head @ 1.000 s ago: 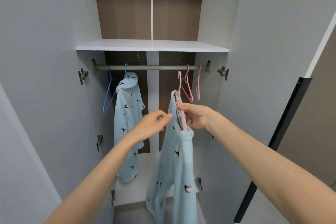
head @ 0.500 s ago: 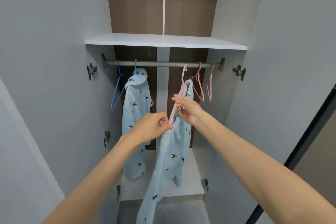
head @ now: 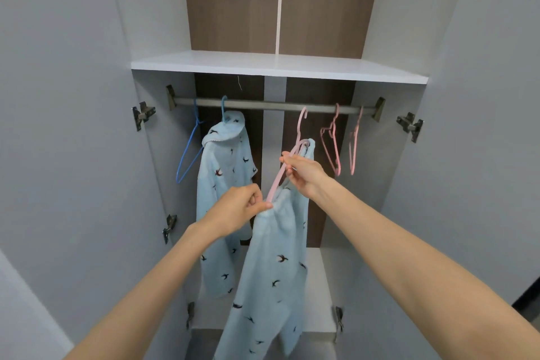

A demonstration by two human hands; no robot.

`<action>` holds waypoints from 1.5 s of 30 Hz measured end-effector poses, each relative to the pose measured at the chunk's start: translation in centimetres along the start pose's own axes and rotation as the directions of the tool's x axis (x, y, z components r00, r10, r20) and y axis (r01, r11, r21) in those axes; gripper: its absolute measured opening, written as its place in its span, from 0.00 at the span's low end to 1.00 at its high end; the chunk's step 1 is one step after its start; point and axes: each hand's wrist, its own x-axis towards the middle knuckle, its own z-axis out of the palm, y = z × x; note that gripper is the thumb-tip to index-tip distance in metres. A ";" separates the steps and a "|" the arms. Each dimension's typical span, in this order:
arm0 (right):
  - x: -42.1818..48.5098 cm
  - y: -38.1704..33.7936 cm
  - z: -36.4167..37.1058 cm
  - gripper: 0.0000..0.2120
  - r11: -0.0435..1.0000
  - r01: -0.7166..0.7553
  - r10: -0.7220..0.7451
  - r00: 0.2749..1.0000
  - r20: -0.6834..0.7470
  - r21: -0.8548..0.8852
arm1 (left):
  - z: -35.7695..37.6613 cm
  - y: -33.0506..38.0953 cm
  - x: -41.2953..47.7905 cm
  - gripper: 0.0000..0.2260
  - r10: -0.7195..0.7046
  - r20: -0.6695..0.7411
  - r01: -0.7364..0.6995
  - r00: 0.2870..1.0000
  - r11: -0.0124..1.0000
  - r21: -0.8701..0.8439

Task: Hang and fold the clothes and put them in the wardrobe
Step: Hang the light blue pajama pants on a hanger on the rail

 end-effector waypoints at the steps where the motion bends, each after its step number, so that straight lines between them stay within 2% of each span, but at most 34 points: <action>1: 0.6 -0.4 -0.2 0.05 1.000 -0.002 0.002 1.000 0.008 -0.008 | 0.0 0.1 0.6 0.12 -0.010 -0.019 0.010 1.000 1.000 -0.016; 11: 6.9 -3.0 -1.4 0.06 0.997 -0.005 0.013 0.995 0.103 -0.072 | 1.8 0.1 6.8 0.10 -0.101 -0.167 0.078 0.981 0.987 -0.137; 16: 10.2 -2.8 -0.4 0.11 0.997 -0.032 0.041 0.992 0.121 -0.074 | 1.8 -1.5 9.8 0.10 -0.167 -0.067 0.158 0.984 0.979 -0.127; 21: 14.8 -3.2 1.5 0.13 0.996 -0.043 0.054 0.989 0.136 -0.081 | 1.2 -4.0 13.3 0.18 -0.233 0.008 0.230 0.972 0.956 -0.180; 35: 28.8 -2.9 8.4 0.14 0.989 -0.031 0.047 0.993 0.109 -0.146 | -1.5 -14.8 23.7 0.14 -0.228 0.011 0.217 0.974 0.909 -0.355; 40: 31.7 -1.6 9.1 0.12 0.974 -0.033 0.052 0.995 0.081 -0.222 | -1.6 -18.6 25.6 0.11 -0.213 0.038 0.216 0.976 0.940 -0.265; 45: 33.0 -0.5 9.5 0.15 0.974 -0.065 0.085 0.993 0.083 -0.216 | -0.5 -20.0 26.5 0.08 -0.233 0.036 0.234 0.972 0.933 -0.275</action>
